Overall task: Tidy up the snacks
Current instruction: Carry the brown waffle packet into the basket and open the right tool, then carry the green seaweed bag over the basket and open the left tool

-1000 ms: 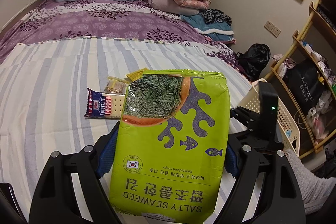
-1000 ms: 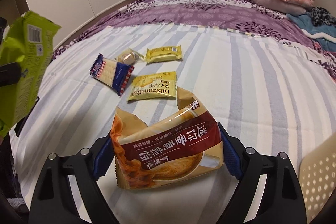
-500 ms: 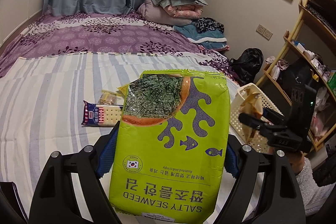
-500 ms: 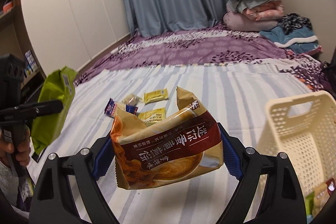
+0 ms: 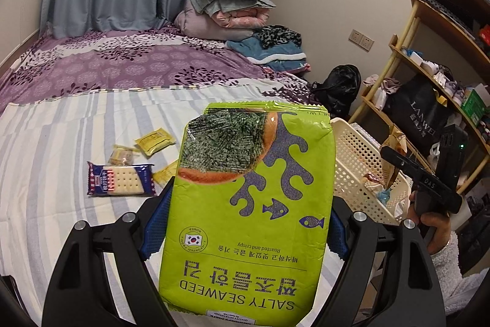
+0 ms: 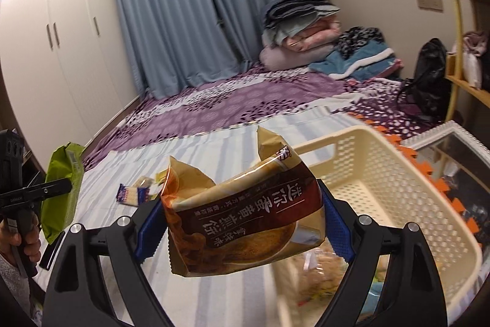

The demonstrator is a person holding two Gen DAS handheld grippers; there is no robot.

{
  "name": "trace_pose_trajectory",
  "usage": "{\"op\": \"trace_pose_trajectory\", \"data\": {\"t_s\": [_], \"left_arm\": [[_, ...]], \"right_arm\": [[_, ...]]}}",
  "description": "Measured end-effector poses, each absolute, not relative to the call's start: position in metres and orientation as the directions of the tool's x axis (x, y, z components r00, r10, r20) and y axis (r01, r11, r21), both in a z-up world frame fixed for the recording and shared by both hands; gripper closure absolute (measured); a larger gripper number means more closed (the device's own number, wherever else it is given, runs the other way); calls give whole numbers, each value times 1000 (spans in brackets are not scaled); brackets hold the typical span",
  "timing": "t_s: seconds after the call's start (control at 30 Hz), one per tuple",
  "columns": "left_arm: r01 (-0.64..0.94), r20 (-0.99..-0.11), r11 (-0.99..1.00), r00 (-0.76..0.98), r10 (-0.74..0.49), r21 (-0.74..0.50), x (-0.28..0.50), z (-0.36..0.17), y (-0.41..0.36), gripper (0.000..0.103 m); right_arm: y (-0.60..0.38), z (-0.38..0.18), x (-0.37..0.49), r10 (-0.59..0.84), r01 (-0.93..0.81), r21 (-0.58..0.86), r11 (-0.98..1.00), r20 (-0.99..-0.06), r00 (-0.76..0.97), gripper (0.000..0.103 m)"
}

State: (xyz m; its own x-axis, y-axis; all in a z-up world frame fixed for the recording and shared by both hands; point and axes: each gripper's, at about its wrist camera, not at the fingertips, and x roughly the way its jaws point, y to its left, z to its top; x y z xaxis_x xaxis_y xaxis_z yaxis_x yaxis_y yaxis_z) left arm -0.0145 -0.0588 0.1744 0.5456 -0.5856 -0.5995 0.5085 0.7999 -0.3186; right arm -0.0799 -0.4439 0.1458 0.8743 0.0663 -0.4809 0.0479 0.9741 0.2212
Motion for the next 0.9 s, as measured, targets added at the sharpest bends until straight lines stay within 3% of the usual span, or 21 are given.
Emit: {"op": "trace_pose_trajectory", "data": {"t_s": [0.43,0.57,0.9], "left_arm": [[577,-599,763,512,-616,-291,-22,187,-103,20],[599,-601,748,496,-627,-285,-23,188,-118,20],[662,-610,699,444,-657,-272,-23,192,-166,20]], "right_arm": [[-498,127,-112,-29,182,254,950,-507,861,16],[-509,122,-121,-68,231,269,935,-503,862,7],[-536,119,-137,-110,288,321,902,-475,873,7]]}}
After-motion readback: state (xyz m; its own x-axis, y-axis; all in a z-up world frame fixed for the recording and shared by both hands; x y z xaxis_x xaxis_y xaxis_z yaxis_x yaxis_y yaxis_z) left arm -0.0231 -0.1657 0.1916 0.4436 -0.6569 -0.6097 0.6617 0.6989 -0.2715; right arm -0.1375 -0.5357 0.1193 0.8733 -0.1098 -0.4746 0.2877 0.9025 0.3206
